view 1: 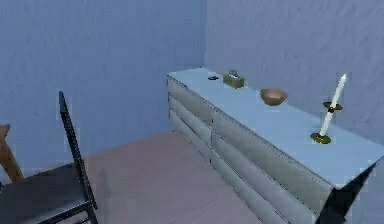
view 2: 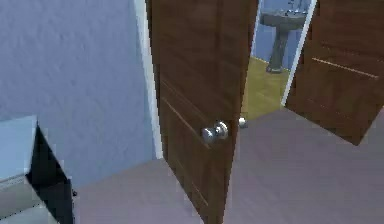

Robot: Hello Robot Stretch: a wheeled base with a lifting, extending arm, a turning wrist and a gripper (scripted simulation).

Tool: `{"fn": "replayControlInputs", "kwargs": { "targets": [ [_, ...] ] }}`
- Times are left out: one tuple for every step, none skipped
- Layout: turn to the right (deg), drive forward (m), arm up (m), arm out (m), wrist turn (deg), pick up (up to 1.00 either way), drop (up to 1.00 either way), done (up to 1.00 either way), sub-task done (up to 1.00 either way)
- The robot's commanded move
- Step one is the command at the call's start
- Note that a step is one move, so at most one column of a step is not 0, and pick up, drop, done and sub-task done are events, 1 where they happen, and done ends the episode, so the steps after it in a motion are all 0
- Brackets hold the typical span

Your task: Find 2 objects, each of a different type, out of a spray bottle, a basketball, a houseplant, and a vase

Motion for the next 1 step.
{"fn": "replayControlInputs", "kwargs": {
  "targets": [
    [-45.0,0.0,0.0,0.0,0.0,0.0,0.0,0.0,0.0]
  ]
}}
